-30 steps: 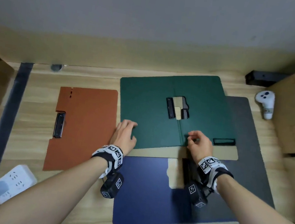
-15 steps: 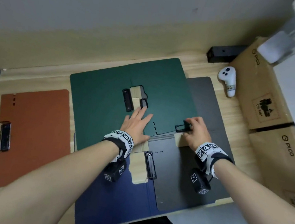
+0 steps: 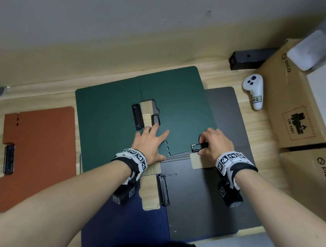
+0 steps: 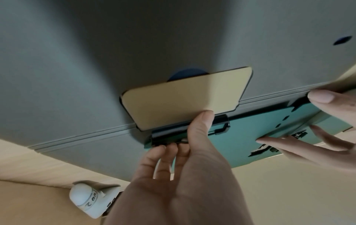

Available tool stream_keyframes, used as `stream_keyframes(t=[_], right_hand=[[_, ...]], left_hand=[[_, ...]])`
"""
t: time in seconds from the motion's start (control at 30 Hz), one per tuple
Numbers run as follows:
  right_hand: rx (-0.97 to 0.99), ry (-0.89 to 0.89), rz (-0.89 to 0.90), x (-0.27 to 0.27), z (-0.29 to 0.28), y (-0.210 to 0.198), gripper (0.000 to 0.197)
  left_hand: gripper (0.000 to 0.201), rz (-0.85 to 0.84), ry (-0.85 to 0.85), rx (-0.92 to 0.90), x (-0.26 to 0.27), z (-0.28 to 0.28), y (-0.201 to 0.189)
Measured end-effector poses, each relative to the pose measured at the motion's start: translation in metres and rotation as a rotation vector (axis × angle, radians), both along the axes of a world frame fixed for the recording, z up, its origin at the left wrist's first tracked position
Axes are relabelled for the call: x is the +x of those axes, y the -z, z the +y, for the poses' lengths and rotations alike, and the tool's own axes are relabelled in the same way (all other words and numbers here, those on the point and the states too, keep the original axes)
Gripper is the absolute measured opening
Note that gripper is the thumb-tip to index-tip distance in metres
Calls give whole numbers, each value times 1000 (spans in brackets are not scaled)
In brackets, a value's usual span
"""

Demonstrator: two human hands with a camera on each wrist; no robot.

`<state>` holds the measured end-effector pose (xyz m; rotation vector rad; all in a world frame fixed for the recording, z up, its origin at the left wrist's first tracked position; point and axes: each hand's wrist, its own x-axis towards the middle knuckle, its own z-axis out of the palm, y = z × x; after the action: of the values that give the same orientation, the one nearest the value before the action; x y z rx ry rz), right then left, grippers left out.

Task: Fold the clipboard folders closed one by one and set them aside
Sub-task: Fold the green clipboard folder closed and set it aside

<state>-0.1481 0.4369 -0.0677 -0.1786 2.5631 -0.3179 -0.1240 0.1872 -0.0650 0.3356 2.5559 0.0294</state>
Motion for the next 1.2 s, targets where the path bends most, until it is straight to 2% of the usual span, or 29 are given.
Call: stream_keyframes(t=[0.13,0.53,0.9,1.1,1.2], right_hand=[[13,-13,35,2,0,-2,38],[-25,91,84,19,2,-1,36],[-38,105,56,16,3,0,36],[-152,172,97,24,12,3,43],[-173,233,99,25,10,2,43]], left_hand=[[97,20,-35,17,3,-1,-2],[95,84,-130,45,19,-3,-8],[99,48,-275,125,21,-20,-7],[99,40,-264,152,22,-24,-5],[92,-4,-233,177,27,-32,-5]])
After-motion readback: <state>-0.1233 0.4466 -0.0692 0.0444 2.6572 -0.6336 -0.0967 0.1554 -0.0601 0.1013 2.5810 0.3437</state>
